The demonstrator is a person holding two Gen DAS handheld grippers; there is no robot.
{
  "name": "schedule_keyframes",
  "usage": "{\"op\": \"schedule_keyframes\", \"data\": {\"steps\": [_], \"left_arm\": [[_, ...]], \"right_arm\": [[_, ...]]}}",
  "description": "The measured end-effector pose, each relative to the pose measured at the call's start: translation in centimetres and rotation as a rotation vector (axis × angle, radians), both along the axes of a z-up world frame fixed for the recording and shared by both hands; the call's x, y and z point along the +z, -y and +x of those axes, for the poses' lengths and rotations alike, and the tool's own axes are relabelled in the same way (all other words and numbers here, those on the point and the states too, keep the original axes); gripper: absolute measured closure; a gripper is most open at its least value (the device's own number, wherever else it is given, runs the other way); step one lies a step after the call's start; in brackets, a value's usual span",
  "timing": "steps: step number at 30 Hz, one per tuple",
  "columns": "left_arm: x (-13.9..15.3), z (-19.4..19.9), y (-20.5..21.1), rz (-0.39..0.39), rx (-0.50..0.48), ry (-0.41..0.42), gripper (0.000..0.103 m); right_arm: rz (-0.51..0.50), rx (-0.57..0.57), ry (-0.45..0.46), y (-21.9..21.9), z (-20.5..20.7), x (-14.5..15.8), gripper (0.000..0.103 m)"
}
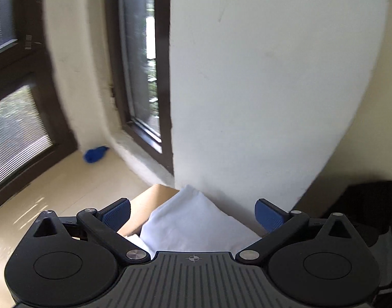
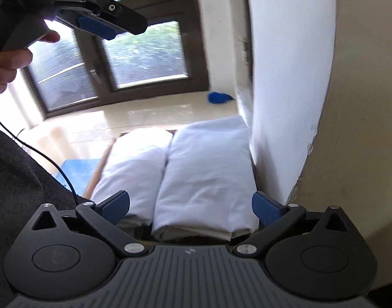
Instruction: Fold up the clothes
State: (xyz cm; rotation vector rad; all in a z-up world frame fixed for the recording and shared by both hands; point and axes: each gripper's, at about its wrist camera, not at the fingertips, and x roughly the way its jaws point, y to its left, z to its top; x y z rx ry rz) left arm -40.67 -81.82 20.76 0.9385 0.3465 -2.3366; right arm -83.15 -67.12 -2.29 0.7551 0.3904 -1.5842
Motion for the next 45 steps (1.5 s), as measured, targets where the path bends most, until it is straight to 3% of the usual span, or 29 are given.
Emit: {"op": "schedule_keyframes", "data": {"steps": [4,14,19,25,29,34,45], "left_arm": [[0.4,1.4,-5.3,-0.036,0.107,-0.012,0.000],[-2.1,6.9,-17.6,-0.018,0.362,-0.044,0.000],[-3.1,10.4,-23.1,-0.037,0.510,-0.059,0.000],[-5.0,13.4,-27.6,-0.043,0.682,-0.020,0.000],[-6.7,15.1,-30.1,0.025,0.722,-0.037,0.000],[-8.5,15.7,-32.2,0.043,0.770,-0.031,0.000],[-10.0,14.4,-33.1,0.018,0.797,0.045,0.000]], "right_arm": [[-0.014,0.081,-0.025,-2.5,0.2,1.2,0.001],[-0.023,0.247,-0.066,-9.0,1.9,2.8,0.001],[-0.041,0.307,-0.046,-11.2,4.3,3.9,0.001],[-0.076,0.345,-0.044,-13.2,8.2,5.2,0.001],[-0.066,0.307,-0.071,-14.3,10.0,5.0,0.001],[-0.030,0.220,-0.070,-15.7,11.0,4.3,0.001],[0.005,0.138,-0.121,-17.2,11.9,2.9,0.000]]}}
